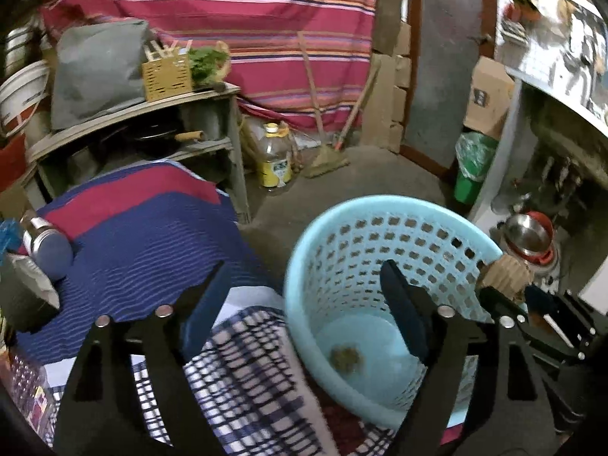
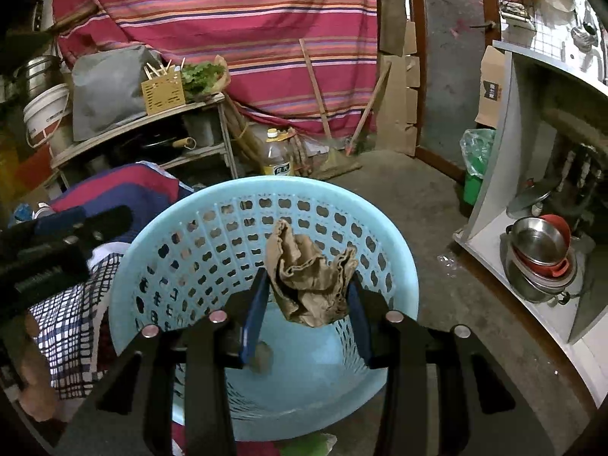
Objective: Collect trash
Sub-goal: 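Open the left tool to drop the brown cloth into the basket, then move the left tool back over the table toward the orange wrapper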
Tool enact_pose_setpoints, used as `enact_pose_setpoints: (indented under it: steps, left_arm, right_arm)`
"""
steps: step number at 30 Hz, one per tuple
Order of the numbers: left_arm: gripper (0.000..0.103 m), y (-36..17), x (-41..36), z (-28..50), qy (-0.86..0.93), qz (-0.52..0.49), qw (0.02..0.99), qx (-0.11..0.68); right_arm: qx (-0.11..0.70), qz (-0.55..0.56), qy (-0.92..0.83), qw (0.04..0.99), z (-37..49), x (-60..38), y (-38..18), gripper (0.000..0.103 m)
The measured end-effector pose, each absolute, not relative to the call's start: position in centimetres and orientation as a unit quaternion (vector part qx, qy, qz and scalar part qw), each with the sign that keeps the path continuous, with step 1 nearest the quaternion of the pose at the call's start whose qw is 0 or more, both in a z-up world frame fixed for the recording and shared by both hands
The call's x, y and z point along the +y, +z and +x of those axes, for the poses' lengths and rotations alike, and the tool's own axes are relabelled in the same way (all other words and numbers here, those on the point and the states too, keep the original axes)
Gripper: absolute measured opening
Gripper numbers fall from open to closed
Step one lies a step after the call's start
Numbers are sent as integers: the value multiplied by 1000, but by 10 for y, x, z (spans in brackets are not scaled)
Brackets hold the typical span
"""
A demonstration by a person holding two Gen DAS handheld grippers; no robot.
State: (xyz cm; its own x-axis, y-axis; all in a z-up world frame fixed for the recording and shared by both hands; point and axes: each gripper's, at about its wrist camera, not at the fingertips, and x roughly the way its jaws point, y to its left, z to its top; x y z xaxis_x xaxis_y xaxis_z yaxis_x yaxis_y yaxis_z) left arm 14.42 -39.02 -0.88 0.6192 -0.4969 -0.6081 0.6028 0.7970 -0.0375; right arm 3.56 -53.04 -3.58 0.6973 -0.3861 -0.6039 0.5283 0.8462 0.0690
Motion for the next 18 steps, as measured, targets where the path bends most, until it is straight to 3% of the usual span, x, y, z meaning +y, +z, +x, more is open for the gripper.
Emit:
enact_pose_setpoints:
  steps: [5,11,16,18]
  left_arm:
    - [91,-1,-372,147,-274,80,913,292]
    - [97,7,-350,154,-247,74,923,286]
    - [97,10,-326,168,-231,47,922,306]
    - [97,11,-318,170,-225,45,924,306]
  right_arm:
    - [301,115,-249,913,48,-522,-39,41]
    - [299,112,-257,912,59,-518,-42,45]
    - [290,111,-269,912,60,-518,-39,71]
    - [286,103,-271,913,59,-513,-35,73]
